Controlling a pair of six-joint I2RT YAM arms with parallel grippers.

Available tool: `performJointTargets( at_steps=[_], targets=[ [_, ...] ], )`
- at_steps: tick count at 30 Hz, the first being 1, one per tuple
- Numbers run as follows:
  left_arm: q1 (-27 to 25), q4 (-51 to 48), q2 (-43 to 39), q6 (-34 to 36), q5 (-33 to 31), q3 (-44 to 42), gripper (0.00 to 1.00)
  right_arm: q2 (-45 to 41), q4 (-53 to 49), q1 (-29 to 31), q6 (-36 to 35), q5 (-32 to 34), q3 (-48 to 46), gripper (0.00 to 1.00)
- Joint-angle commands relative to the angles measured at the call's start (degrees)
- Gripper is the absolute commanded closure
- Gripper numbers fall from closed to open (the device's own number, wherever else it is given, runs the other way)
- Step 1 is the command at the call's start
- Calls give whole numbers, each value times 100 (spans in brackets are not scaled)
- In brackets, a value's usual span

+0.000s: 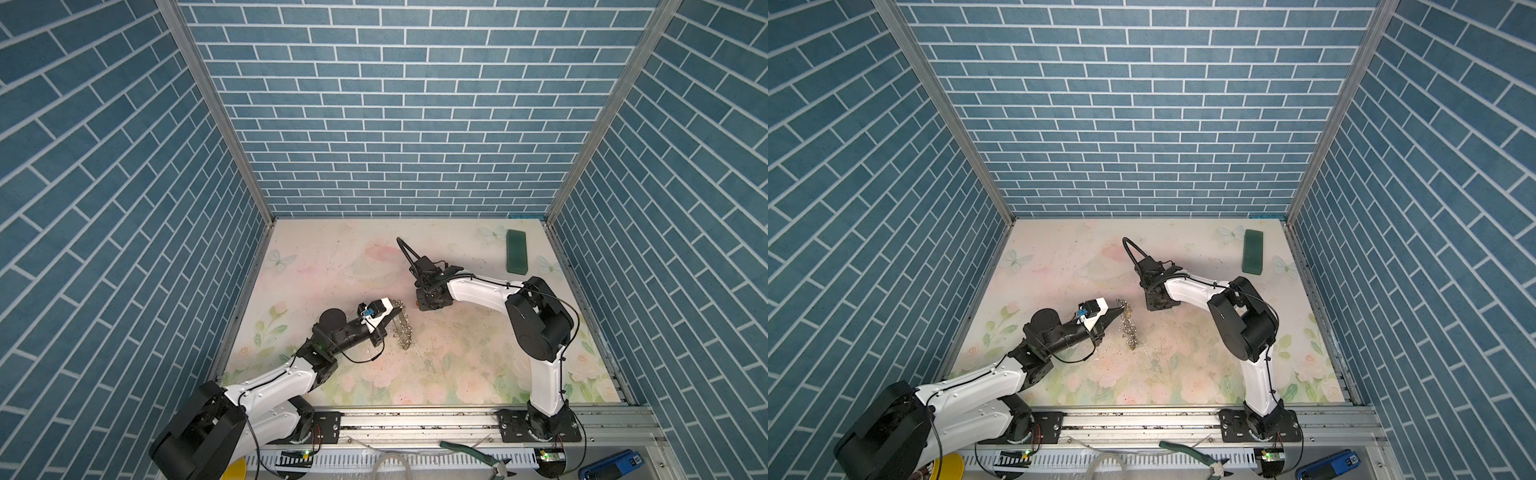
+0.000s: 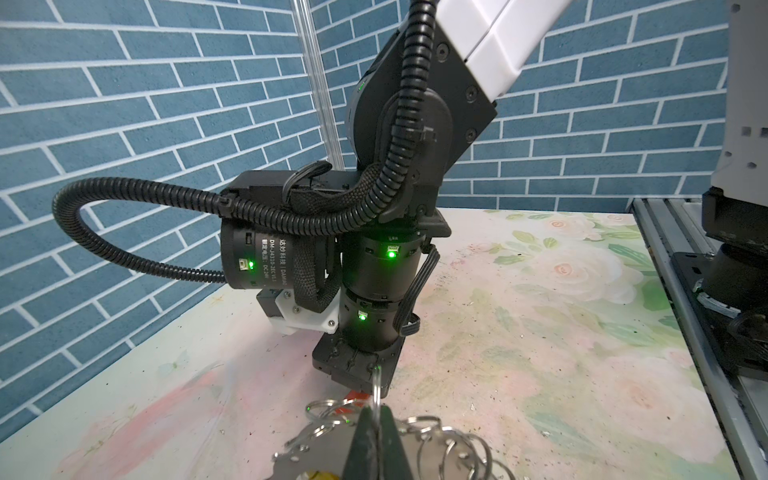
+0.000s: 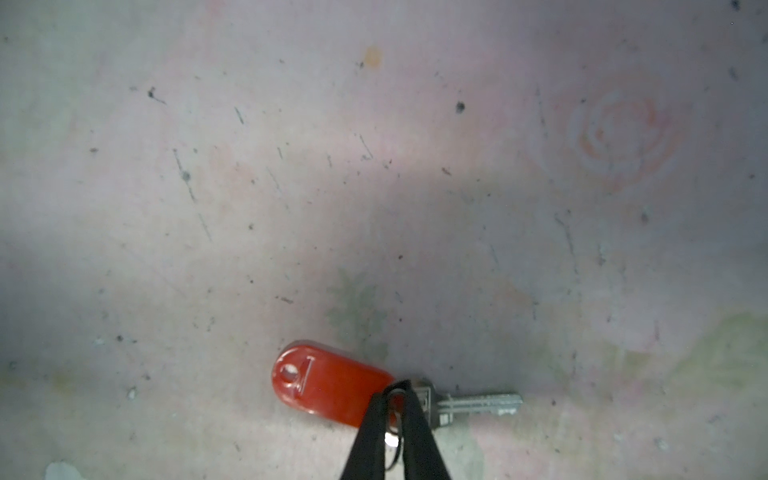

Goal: Put the keys on the keyring
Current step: 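Close the right gripper on the key's metal ring, then lift the red-tagged key and carry it toward the plate held by the left gripper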

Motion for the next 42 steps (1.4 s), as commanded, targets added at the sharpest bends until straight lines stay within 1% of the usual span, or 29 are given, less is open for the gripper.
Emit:
performJointTargets(
  at_steps=[1,11,14,23,32,42],
  targets=[
    [-31,228,26,13,56,52,100,6,-161,54,-60,141,276,89],
    [-25,224,59,24,57,57,100,77,-327,81,-127,280,339,90],
    [-27,219,54,23,53,54,100,110,-396,82,-122,298,353,88],
    [-22,193,62,40,44,60,100,170,-322,86,-96,71,348,88],
    [-26,178,60,66,41,59,100,209,-432,78,-87,96,379,89],
    [-30,38,63,149,-35,107,100,24,-475,83,-129,148,317,94]
  ],
)
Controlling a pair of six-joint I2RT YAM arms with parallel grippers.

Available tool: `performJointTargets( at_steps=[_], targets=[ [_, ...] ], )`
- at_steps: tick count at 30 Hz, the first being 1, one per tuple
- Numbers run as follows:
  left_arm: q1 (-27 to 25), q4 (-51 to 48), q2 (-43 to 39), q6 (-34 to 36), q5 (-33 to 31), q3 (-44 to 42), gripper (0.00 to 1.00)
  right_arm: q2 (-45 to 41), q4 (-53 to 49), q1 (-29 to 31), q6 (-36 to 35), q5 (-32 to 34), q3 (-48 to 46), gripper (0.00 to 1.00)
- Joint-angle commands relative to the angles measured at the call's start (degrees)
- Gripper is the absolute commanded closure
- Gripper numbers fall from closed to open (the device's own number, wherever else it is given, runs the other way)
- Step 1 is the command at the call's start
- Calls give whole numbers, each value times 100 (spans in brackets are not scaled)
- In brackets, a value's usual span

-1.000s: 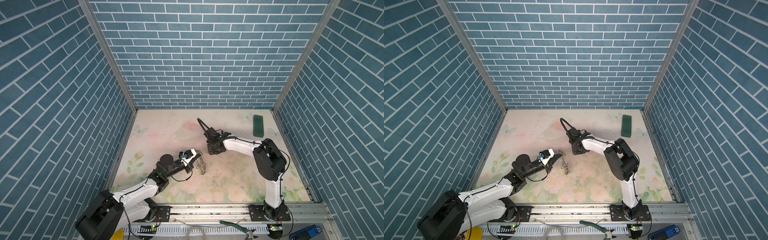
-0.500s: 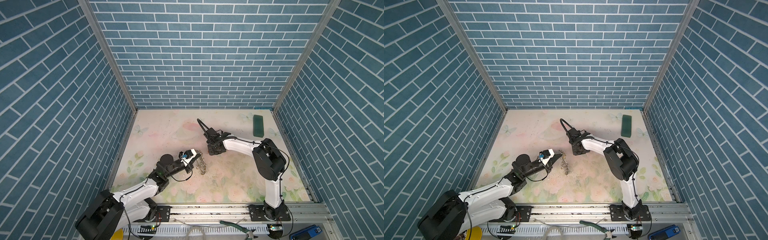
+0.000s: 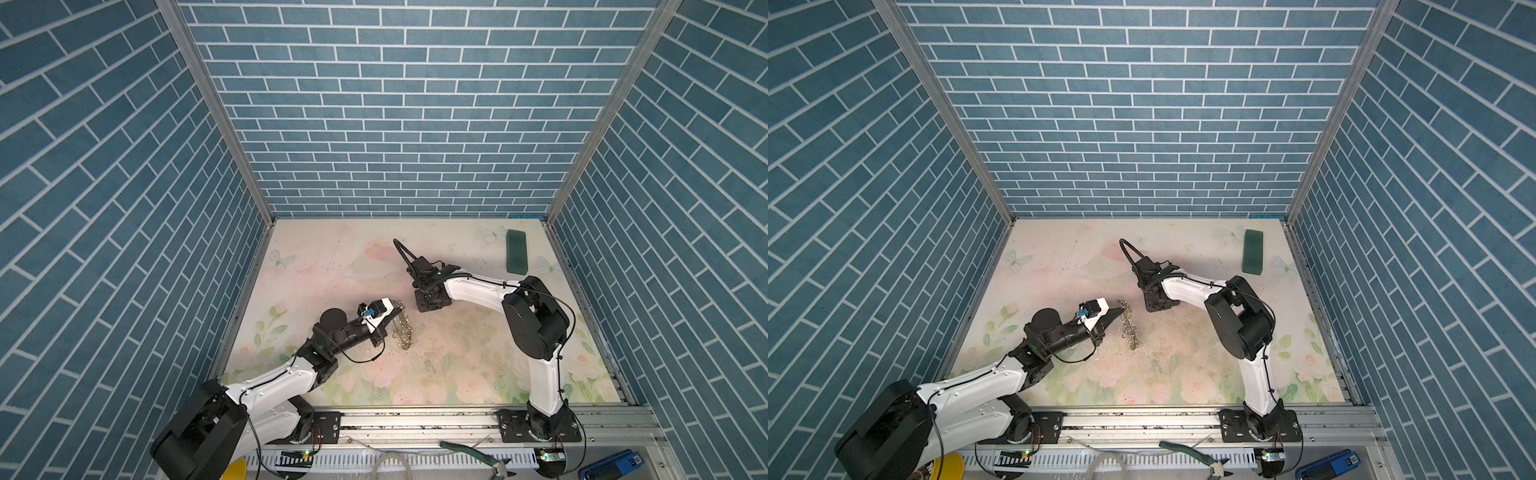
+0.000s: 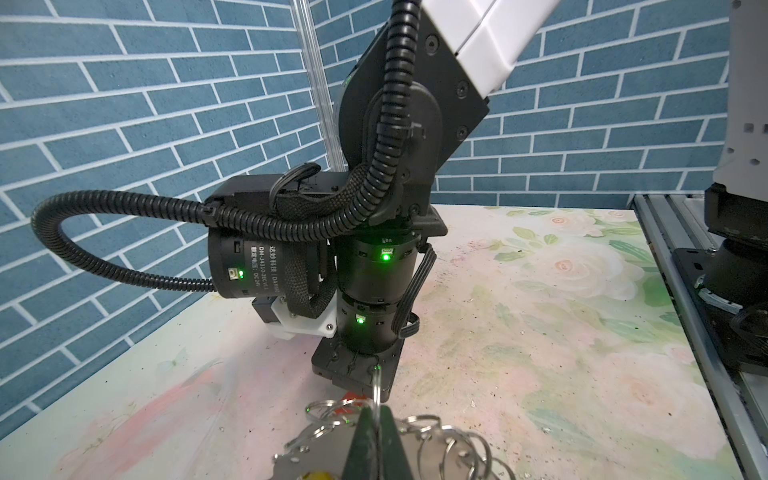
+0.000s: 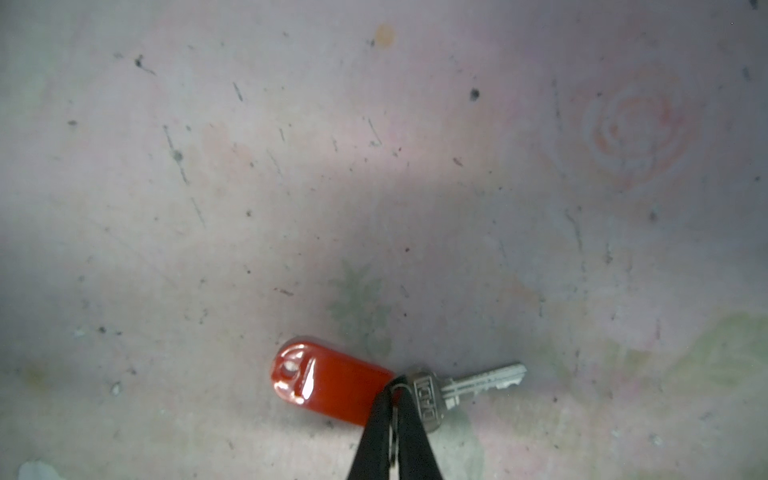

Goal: Put the keys on the keyring
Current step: 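Lift the red-tagged key and carry it toward the plate held by the left gripper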

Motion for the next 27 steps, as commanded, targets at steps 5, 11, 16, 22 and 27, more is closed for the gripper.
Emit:
performJointTargets(
  at_steps=[5,11,16,22,27],
  targets=[
    [-26,-346,-30,132,-177,240,100,-680,-108,28,-316,3,-162,100],
    [-26,-798,-14,-37,-53,460,100,-1933,391,-63,-1273,-80,-1003,100],
    [-33,-539,74,-62,140,394,100,-3071,1399,-162,-2008,-605,-1999,100],
    [-178,-504,261,23,590,528,100,-4568,3532,-201,-3132,-1869,-3638,100],
    [-312,-147,243,408,967,266,100,-5306,4425,-210,-3816,-2695,-4393,100]
  ],
)
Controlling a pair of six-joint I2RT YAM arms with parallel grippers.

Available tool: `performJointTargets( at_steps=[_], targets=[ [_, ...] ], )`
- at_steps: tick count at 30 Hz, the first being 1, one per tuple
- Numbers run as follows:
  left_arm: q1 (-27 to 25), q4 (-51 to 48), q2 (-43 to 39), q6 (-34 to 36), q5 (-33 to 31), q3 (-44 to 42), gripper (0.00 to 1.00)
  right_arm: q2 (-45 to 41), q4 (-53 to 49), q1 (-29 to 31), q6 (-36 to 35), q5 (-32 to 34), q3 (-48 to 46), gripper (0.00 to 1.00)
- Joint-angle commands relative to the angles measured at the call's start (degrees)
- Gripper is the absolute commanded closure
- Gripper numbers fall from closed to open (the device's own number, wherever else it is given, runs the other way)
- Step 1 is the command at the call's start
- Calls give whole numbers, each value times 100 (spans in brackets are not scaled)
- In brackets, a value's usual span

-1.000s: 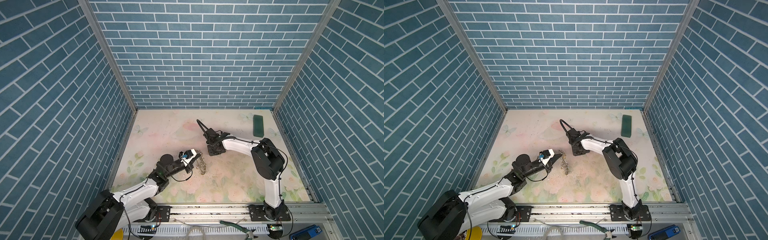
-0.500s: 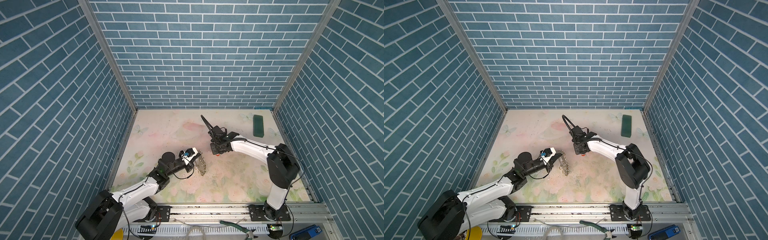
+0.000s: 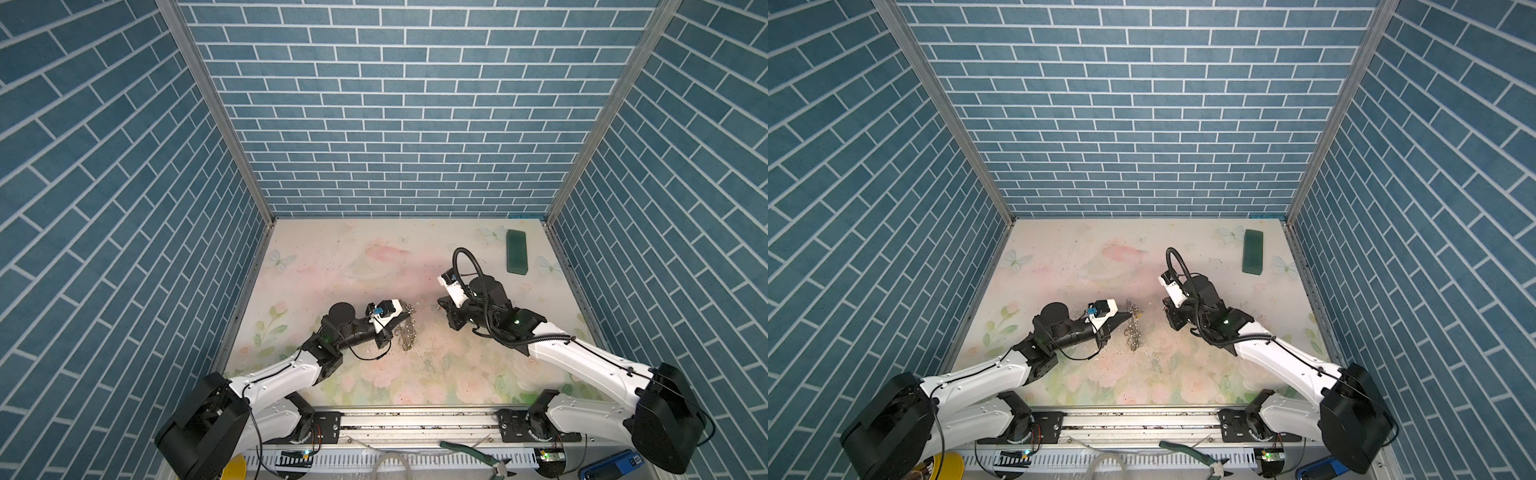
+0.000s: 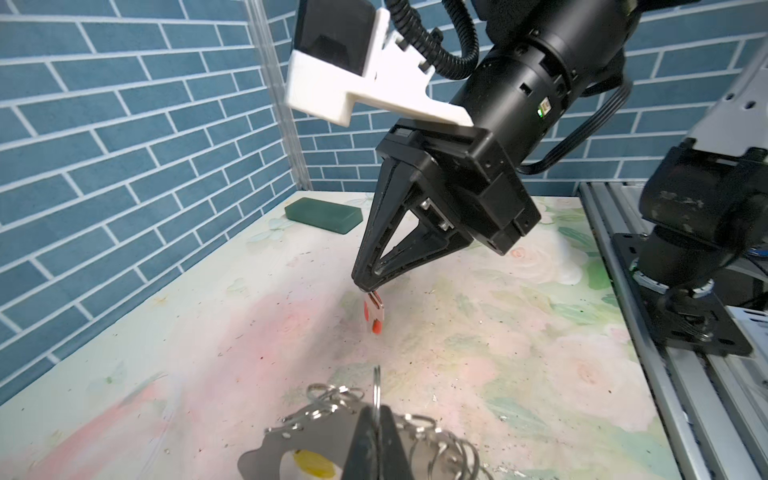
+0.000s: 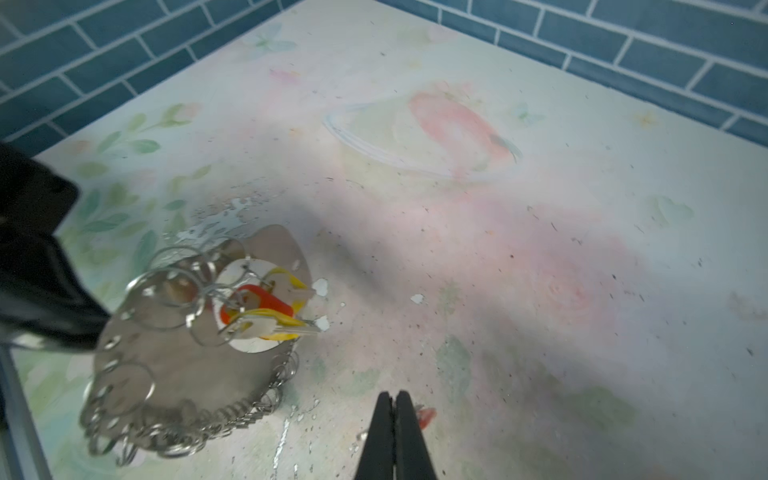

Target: Put the keys on the keyring

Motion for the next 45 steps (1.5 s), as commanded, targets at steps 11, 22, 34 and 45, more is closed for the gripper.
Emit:
performJointTargets(
  at_steps=[11,22,34,45],
  targets=[
    [-114,807,207,681,1035,-307,100,-906,1632,-32,-1932,-2687,-994,100],
    [-114,996,308,400,1538,-296,100,-996,1684,-282,-1952,-3875,-1026,100],
    [-114,1080,345,338,1873,-298,100,-730,2071,-338,-1711,-4813,-1051,100],
    [-114,1130,444,233,2034,-264,100,-348,2357,-299,-1729,-4913,-1060,100]
  ],
)
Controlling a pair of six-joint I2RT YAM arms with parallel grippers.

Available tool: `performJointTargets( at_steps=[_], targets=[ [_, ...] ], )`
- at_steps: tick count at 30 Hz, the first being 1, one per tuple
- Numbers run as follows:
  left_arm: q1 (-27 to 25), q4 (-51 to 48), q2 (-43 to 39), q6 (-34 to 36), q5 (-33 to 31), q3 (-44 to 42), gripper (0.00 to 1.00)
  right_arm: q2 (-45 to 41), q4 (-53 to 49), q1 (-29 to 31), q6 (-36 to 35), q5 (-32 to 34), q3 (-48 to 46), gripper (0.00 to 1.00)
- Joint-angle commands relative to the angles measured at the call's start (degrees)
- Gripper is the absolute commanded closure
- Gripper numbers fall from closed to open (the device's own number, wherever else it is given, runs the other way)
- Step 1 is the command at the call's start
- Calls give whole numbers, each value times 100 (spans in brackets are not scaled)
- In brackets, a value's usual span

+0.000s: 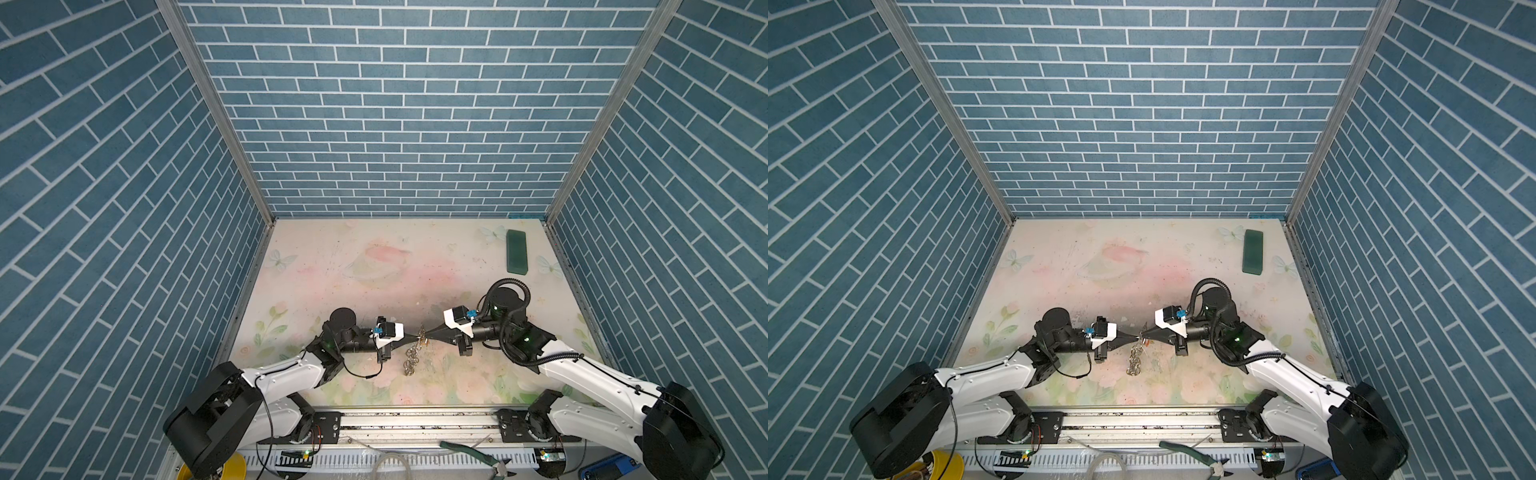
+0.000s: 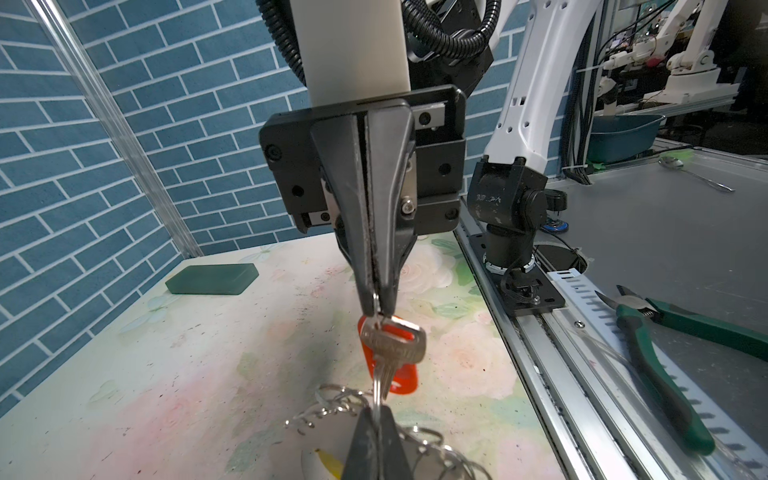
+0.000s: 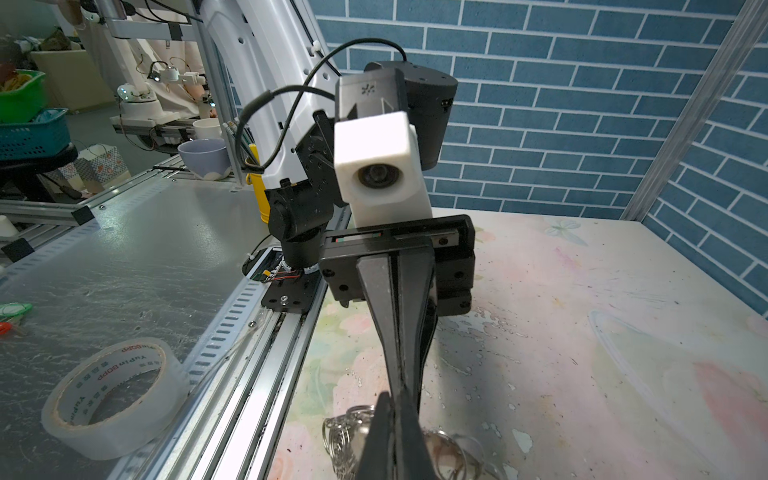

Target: Put the keys on the keyring

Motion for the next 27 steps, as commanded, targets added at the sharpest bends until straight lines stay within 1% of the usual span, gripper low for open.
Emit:
performJointTargets(
  at_steps=[1,17,27],
  targets=[
    [-26,247,42,-78,174,-2,100,93,287,32,-106,-151,-93,100],
    [-26,248,37,-144,175,15,100,240,322,118,-126,-333,-67,100],
    [-27,232,61,-162,189,34,100,285,198,130,-238,-290,-39,100]
  ],
)
